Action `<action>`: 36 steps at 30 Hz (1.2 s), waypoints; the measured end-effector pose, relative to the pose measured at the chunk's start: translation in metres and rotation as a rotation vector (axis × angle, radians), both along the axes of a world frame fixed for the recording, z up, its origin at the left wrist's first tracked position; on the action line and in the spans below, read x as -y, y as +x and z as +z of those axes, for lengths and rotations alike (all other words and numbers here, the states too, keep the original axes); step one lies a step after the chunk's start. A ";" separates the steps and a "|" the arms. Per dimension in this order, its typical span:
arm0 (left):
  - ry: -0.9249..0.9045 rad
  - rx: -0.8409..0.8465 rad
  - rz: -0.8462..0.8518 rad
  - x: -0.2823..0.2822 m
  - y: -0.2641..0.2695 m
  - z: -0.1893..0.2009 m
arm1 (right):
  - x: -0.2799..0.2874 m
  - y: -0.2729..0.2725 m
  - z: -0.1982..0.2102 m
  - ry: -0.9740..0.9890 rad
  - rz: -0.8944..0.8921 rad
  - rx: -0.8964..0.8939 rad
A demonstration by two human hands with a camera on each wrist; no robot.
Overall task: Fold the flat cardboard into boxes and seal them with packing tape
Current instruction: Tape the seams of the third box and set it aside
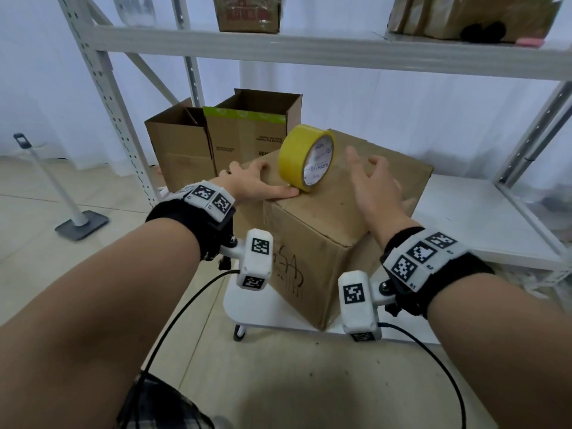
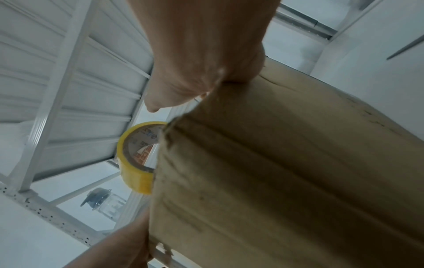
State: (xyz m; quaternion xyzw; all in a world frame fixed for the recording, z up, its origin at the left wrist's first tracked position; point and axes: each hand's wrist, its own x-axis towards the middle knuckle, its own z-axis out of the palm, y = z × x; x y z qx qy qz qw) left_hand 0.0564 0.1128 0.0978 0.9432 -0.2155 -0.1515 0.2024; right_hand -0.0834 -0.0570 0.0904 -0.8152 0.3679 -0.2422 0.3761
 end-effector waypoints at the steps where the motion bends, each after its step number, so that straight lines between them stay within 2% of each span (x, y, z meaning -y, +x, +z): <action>1: 0.004 0.012 0.013 0.001 -0.001 0.000 | -0.001 -0.001 0.000 -0.014 0.014 0.001; 6: 0.015 0.029 0.027 0.004 -0.003 0.002 | -0.004 -0.005 0.001 0.011 0.001 0.089; 8: 0.035 0.032 0.022 0.003 -0.002 0.002 | -0.006 -0.005 0.002 -0.063 0.034 0.041; 11: 0.048 0.039 0.009 0.002 -0.003 0.002 | -0.010 0.000 0.006 -0.188 0.205 0.005; 14: 0.057 0.051 0.001 -0.001 -0.005 0.003 | -0.021 0.014 0.018 -0.076 0.402 0.125; 17: 0.090 0.054 -0.015 -0.002 -0.006 0.005 | -0.029 0.027 0.022 -0.074 0.458 0.099; 21: 0.103 0.039 -0.011 -0.002 -0.005 0.006 | -0.020 0.042 0.023 -0.030 0.410 0.139; 24: 0.102 0.011 -0.015 -0.001 -0.005 0.007 | 0.010 0.041 0.034 -0.097 0.334 0.166; 27: 0.088 -0.006 -0.017 0.000 -0.003 0.007 | 0.029 0.040 0.039 -0.131 0.334 0.153; 32: 0.101 -0.010 -0.005 0.000 -0.001 0.006 | 0.028 0.057 0.035 -0.136 0.372 0.135; 36: 0.118 -0.026 -0.006 0.000 -0.003 0.009 | 0.031 0.061 0.030 -0.128 0.329 0.080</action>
